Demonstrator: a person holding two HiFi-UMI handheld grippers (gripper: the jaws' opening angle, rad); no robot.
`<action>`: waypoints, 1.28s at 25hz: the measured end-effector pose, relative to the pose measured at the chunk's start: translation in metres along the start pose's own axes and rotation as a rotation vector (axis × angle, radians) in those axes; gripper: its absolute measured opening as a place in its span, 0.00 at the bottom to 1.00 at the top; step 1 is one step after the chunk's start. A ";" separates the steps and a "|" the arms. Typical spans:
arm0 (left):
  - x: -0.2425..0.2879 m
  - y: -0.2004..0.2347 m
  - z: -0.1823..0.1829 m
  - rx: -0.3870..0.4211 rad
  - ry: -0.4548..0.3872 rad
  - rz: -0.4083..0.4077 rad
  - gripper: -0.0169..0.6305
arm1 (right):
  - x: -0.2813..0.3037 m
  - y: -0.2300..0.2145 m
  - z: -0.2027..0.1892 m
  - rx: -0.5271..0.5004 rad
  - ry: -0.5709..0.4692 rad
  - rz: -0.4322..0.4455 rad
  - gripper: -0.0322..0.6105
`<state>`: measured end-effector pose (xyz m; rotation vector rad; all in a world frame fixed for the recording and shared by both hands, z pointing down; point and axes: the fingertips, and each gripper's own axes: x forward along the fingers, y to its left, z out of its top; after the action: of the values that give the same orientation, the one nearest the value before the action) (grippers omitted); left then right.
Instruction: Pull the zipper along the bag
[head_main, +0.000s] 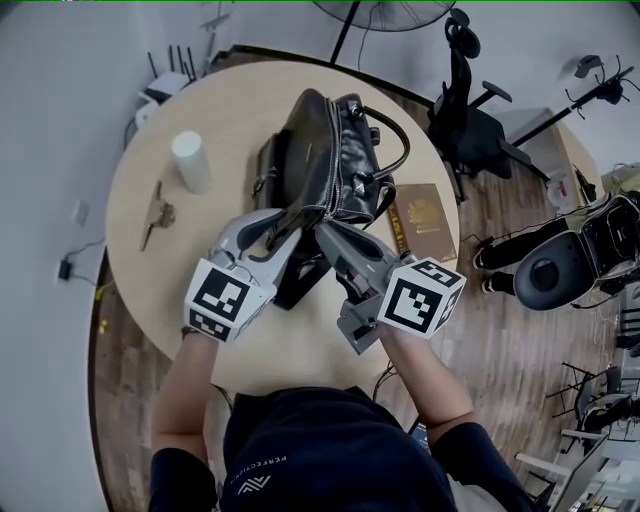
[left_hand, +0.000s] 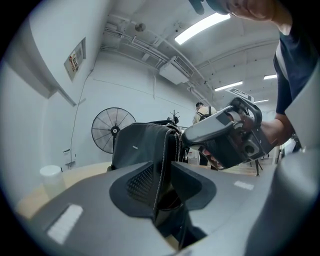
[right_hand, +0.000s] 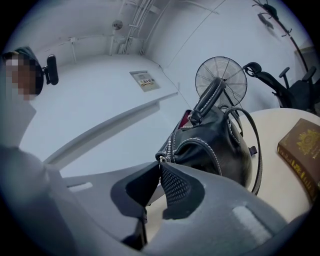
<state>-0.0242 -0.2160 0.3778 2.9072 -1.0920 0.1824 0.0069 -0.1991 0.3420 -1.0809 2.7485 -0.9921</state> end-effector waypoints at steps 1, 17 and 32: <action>-0.001 0.000 0.004 0.001 -0.012 -0.008 0.22 | 0.000 0.001 0.001 0.007 0.001 -0.007 0.07; 0.005 0.001 0.019 0.106 -0.060 -0.147 0.19 | 0.001 0.003 0.009 0.085 0.044 -0.092 0.07; 0.001 -0.004 0.019 0.126 -0.111 -0.300 0.08 | 0.004 0.011 0.026 0.246 0.068 -0.065 0.07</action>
<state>-0.0186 -0.2146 0.3592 3.1805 -0.6622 0.0845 0.0038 -0.2098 0.3160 -1.1204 2.5660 -1.3572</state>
